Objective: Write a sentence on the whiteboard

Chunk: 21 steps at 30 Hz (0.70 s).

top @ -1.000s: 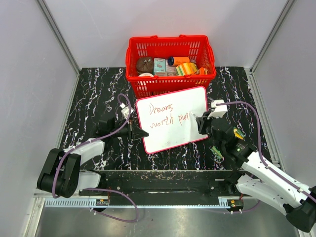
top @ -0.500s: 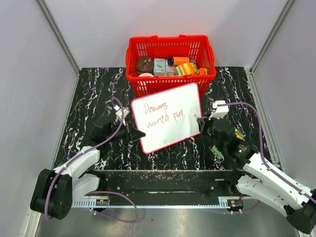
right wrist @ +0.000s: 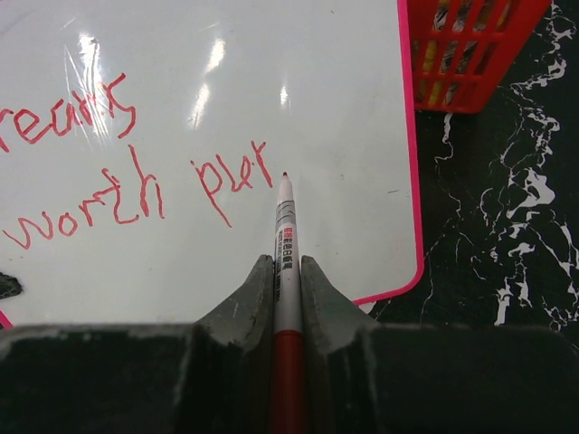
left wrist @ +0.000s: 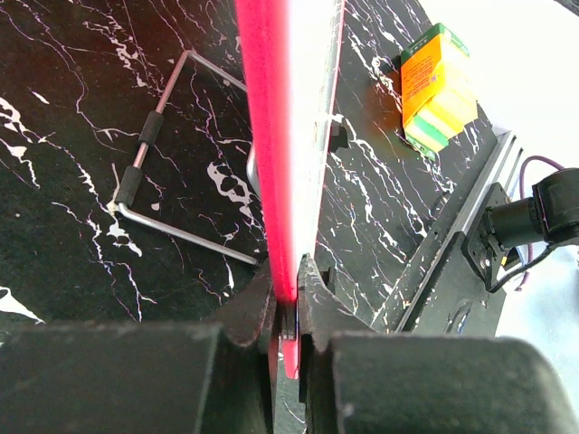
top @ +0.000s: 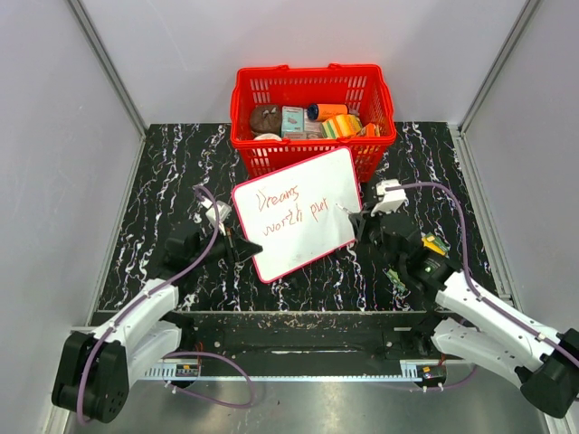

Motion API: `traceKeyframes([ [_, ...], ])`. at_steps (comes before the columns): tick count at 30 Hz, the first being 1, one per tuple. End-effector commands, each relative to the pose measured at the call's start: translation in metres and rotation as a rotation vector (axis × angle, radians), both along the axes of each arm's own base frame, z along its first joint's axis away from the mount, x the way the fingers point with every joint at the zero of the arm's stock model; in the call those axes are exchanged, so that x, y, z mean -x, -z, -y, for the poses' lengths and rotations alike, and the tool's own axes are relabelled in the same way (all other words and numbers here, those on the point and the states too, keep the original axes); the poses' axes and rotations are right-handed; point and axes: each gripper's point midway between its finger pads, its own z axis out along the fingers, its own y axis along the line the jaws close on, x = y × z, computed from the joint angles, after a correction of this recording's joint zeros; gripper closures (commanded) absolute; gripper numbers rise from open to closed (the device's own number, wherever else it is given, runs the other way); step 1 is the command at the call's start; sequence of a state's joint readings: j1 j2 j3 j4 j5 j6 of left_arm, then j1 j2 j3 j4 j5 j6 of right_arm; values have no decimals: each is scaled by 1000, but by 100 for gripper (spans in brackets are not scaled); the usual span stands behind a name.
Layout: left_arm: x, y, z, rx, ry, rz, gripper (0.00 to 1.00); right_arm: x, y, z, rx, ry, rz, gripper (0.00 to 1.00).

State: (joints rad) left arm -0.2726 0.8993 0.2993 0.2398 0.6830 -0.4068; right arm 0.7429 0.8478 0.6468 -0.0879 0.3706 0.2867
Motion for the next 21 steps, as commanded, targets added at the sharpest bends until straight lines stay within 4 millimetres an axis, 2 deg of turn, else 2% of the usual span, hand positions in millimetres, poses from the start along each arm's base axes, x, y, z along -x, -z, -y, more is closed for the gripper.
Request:
traceKeyframes([
  [1, -23, 12, -20, -98, -114, 59, 100, -9, -18, -12, -35, -38, 50, 100],
  [6, -22, 11, -20, -93, -116, 77, 100, -5, -45, -29, -138, -156, 116, 100],
  [11, -21, 11, -21, -93, -121, 81, 100, -1, -52, -31, -243, -271, 80, 100],
  [13, -21, 10, -21, -94, -122, 84, 100, -14, -51, -12, -292, -235, 65, 100],
  [14, -22, 9, -21, -93, -122, 88, 100, -10, -48, -11, -323, -264, 37, 100],
  [15, -21, 10, -21, -92, -123, 86, 100, -17, -46, 3, -330, -228, 38, 100],
  [21, -21, 11, -21, -92, -121, 80, 100, -12, -31, 11, -322, -241, -10, 100],
])
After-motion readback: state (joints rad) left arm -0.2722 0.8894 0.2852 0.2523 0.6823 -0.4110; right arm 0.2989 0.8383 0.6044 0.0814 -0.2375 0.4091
